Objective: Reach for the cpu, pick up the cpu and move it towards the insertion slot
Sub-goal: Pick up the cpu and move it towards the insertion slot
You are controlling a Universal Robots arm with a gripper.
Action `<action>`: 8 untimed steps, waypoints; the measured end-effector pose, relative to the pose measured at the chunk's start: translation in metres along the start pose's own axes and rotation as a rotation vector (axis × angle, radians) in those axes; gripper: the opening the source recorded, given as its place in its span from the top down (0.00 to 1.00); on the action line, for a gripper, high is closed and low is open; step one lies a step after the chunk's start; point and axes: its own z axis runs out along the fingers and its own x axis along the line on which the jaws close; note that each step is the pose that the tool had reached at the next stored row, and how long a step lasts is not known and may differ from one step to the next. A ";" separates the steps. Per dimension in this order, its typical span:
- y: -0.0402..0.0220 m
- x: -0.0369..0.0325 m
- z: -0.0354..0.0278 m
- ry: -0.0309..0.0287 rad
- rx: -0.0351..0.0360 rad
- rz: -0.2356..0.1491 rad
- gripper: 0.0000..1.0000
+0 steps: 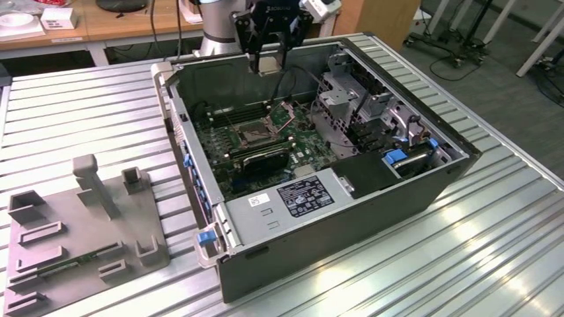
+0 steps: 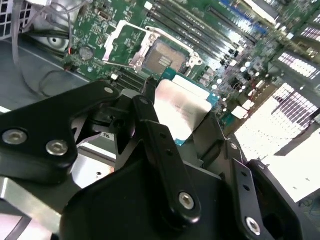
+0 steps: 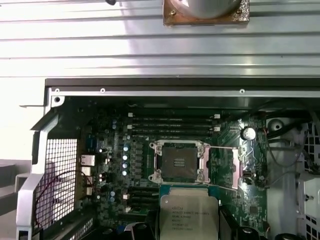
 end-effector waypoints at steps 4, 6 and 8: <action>0.0079 -0.0029 0.0006 0.0001 0.0159 0.001 0.45; 0.0112 -0.0041 0.0009 0.0003 0.0265 0.001 0.45; 0.0141 -0.0052 0.0011 0.0004 0.0379 0.003 0.45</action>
